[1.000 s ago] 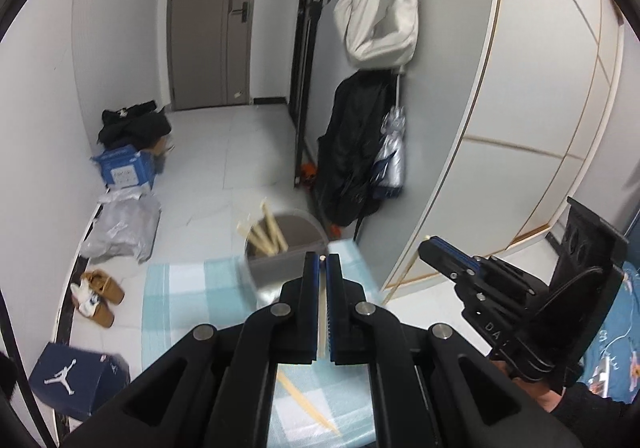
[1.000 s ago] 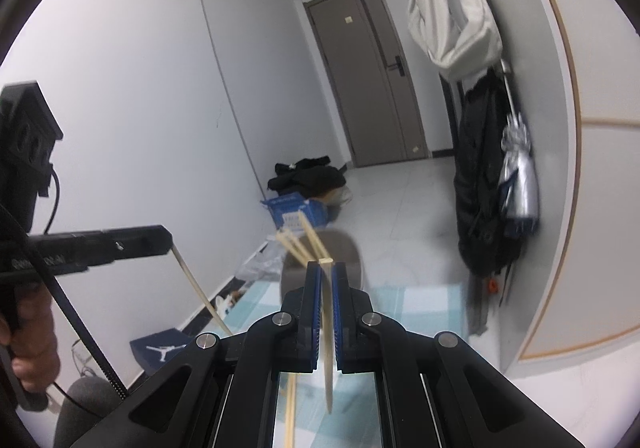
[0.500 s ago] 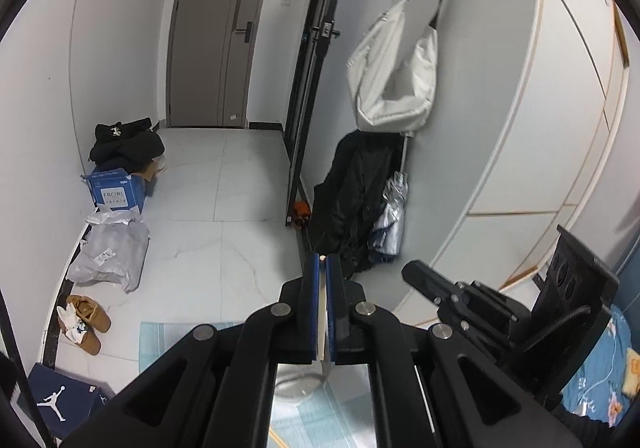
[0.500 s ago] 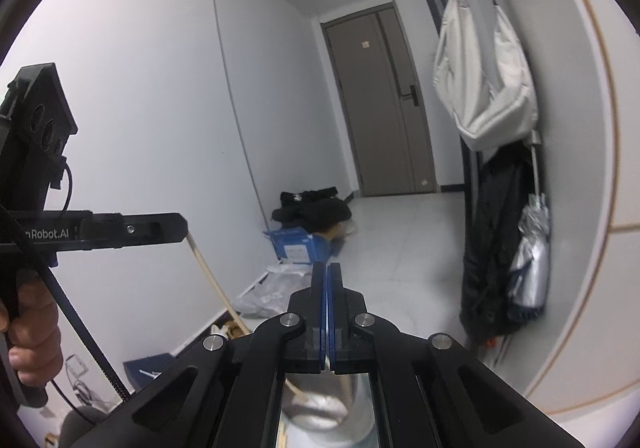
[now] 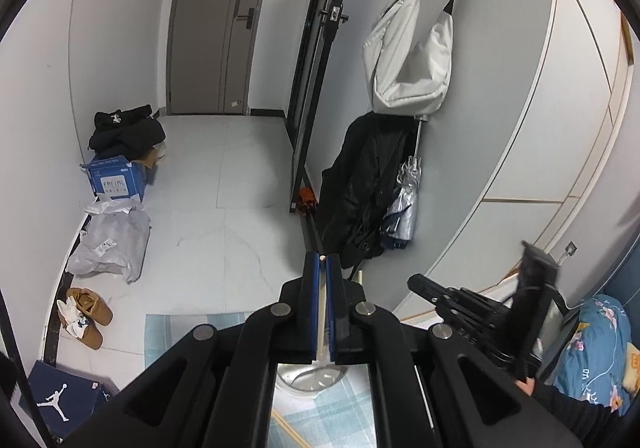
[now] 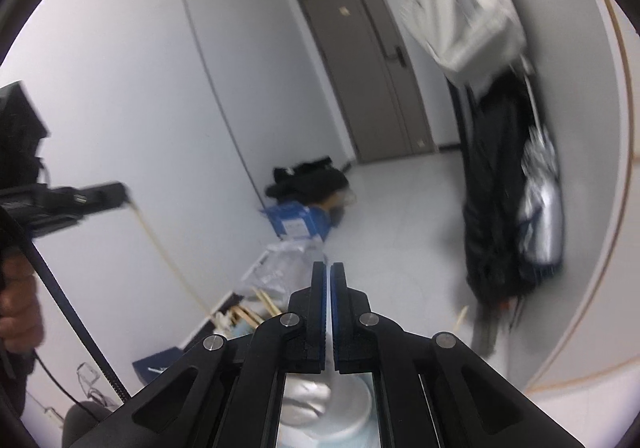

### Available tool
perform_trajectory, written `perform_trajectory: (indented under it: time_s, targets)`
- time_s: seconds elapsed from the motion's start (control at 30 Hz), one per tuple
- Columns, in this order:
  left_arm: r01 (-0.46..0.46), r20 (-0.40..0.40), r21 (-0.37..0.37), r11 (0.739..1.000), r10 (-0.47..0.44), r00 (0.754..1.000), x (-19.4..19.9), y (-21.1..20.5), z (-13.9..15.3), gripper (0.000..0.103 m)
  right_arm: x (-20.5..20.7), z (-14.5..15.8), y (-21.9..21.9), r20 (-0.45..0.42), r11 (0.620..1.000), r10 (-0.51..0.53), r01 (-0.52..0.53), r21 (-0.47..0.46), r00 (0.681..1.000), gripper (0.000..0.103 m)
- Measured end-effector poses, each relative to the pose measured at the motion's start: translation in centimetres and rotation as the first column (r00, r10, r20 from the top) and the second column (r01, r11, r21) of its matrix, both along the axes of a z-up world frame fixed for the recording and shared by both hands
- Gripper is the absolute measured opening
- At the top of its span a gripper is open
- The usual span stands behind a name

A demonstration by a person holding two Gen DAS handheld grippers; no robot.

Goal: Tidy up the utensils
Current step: 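Carry both chopsticks over the white holder and lower them in, then open both grippers and withdraw them from the holder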

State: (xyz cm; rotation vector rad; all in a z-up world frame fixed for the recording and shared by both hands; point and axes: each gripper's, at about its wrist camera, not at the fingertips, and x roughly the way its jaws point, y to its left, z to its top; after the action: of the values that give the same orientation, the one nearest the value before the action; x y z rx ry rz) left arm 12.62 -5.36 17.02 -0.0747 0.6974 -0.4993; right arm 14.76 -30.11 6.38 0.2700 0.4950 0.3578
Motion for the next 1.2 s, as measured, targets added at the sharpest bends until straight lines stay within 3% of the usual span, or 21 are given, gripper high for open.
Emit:
perform_trajectory:
  time_s: [0.2, 0.27, 0.33, 0.57, 0.9, 1.2]
  targets:
    - [0.016, -0.021, 0.03, 0.999, -0.015, 1.0, -0.7, -0.4, -0.8, 0.0, -0.5, -2.7, -2.1, -0.083, 0.998, -0.036, 0.041, 0.055, 0.996, 0.007]
    - [0.017, -0.028, 0.035, 0.999, -0.016, 0.999, -0.8, -0.7, -1.0, 0.0, -0.8, -3.0, -2.4, -0.09, 0.997, -0.045, 0.051, 0.062, 0.995, 0.021]
    - [0.02, -0.032, 0.038, 0.999, -0.019, 0.999, -0.9, -0.8, -1.2, 0.0, -1.2, -3.0, -2.7, -0.091, 0.996, -0.043, 0.05, 0.076, 0.995, 0.028]
    - [0.014, -0.027, 0.028, 0.999, -0.013, 1.0, -0.7, -1.0, -0.5, 0.0, -2.4, -2.7, -1.9, -0.074, 0.997, -0.007, 0.013, 0.077, 0.997, 0.044]
    - [-0.016, 0.048, 0.016, 1.0, 0.015, 0.999, 0.8, -2.0, 2.2, 0.0, -2.1, -2.8, -0.3, -0.067, 0.998, 0.014, -0.009, 0.068, 0.998, 0.045]
    - [-0.036, 0.062, 0.037, 0.999, 0.034, 0.998, 2.6, -3.1, -0.3, 0.0, -2.3, -4.4, 0.9, -0.028, 0.998, 0.022, -0.02, 0.053, 0.999, 0.054]
